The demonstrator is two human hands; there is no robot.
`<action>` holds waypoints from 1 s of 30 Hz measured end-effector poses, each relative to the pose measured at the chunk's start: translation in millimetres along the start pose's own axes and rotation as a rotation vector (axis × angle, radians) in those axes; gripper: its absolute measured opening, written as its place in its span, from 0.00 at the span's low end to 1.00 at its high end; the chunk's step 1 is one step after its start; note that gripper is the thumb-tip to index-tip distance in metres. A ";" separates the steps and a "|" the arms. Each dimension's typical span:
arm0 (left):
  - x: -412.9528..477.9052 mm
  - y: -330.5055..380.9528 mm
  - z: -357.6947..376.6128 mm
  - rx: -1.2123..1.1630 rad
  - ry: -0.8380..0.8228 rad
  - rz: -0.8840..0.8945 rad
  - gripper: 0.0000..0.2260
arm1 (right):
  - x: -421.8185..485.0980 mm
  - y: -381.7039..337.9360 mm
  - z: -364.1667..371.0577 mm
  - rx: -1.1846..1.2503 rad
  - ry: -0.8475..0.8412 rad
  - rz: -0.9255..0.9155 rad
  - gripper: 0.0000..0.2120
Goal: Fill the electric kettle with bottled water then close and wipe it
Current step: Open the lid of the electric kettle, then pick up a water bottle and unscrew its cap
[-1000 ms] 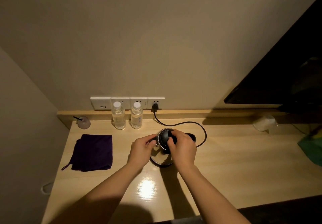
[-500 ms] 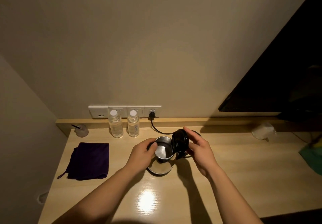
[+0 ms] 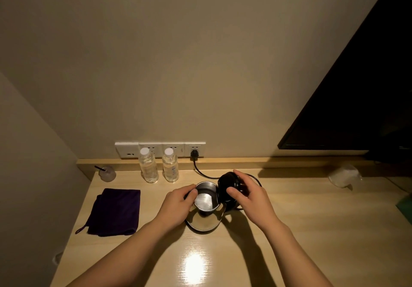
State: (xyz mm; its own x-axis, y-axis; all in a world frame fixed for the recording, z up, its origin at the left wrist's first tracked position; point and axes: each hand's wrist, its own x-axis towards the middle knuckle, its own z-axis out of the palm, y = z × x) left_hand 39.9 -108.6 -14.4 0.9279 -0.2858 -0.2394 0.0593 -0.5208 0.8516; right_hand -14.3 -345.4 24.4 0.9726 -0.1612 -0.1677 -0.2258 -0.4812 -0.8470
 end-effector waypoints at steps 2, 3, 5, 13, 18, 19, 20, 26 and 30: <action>-0.4 0.5 -0.6 0.003 0.000 -0.002 0.13 | -0.2 4.7 -2.9 -0.015 -0.007 0.003 0.28; -0.8 1.2 -0.7 0.007 -0.002 0.002 0.13 | -0.5 7.1 -4.0 -0.012 -0.010 0.011 0.28; -2.0 2.6 -0.8 0.013 0.001 0.004 0.13 | -0.5 10.9 -4.9 -0.001 -0.018 0.027 0.29; 1.9 -1.9 -4.7 0.030 -0.014 -0.017 0.12 | -0.6 2.3 -5.9 -0.184 0.074 0.015 0.38; 16.4 -6.3 -45.0 0.142 0.225 -0.046 0.23 | 6.7 -52.4 12.8 -0.464 0.288 -0.169 0.34; 22.8 -7.6 -59.3 0.189 0.278 -0.029 0.21 | 9.7 -65.8 22.3 -0.485 0.285 -0.236 0.33; 30.9 -9.7 -74.7 0.243 0.332 -0.013 0.19 | 12.8 -78.4 33.6 -0.501 0.261 -0.296 0.32; 95.2 -21.1 -158.2 0.569 0.257 -0.038 0.22 | 42.8 -118.1 123.3 -0.652 -0.007 -0.538 0.31; 124.2 -28.7 -175.8 0.833 0.013 -0.003 0.19 | 61.3 -115.9 173.9 -0.712 -0.121 -0.546 0.29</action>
State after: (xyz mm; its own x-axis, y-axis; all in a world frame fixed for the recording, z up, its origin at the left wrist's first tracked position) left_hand 218.2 12.3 13.4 0.9325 -0.2771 -0.2316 -0.2255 -0.9477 0.2261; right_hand 81.2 -149.7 24.6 0.9446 0.3183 0.0806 0.3270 -0.8897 -0.3185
